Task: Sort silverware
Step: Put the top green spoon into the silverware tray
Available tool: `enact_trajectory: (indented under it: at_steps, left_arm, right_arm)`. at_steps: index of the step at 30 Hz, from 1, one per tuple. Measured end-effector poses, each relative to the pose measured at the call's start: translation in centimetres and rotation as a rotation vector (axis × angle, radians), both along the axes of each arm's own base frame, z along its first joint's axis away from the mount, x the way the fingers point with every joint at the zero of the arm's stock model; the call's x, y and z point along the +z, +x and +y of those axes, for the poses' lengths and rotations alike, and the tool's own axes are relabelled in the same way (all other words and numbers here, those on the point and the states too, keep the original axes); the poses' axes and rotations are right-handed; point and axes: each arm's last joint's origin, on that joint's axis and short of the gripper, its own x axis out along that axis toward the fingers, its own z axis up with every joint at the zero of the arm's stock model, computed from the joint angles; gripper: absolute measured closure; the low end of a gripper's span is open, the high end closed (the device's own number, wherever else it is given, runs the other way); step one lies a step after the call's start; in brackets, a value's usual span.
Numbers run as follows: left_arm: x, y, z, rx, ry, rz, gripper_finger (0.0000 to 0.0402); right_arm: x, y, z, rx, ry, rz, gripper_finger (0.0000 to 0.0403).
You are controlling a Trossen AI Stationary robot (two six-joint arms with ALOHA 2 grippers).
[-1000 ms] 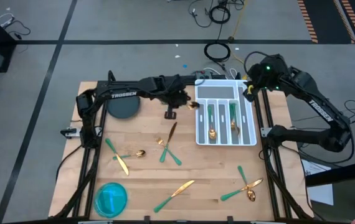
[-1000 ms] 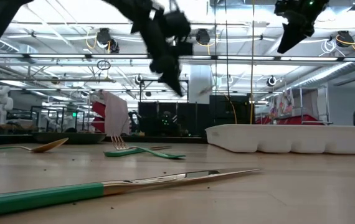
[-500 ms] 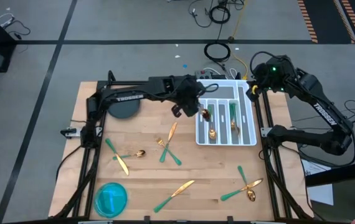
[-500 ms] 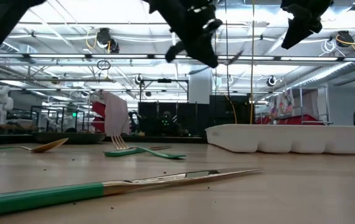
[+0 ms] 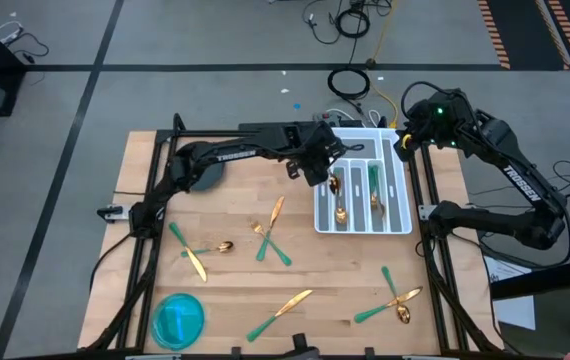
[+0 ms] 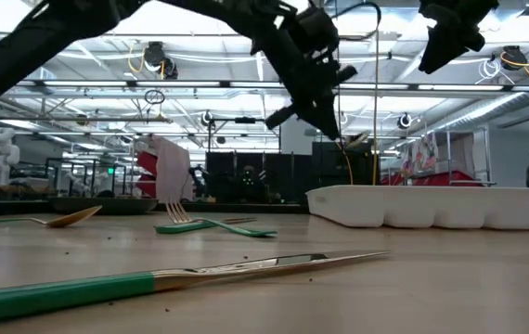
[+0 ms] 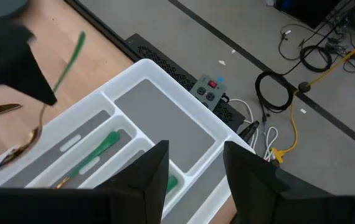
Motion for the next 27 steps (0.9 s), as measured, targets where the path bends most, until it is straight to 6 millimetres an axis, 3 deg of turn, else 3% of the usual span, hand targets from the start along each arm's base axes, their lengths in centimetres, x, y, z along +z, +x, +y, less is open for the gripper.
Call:
enact_trajectory:
  at_steps: [5, 12, 27]
  left_arm:
    - [-2.4, 1.0, -0.5, -0.051, 0.004, 0.042, 0.0392]
    - [-3.1, 2.6, -2.9, -0.119, 0.043, -0.019, 0.0392]
    - [-6.0, 4.5, -4.4, -0.169, 0.067, 0.006, 0.0392]
  right_arm:
    - [0.0, 0.0, 0.0, 0.002, 0.001, -0.001, 0.0257]
    - [-0.1, 0.0, 0.1, 0.007, 0.012, 0.006, 0.0257]
    - [-0.2, -0.1, 0.5, 0.066, 0.063, -0.015, 0.0257]
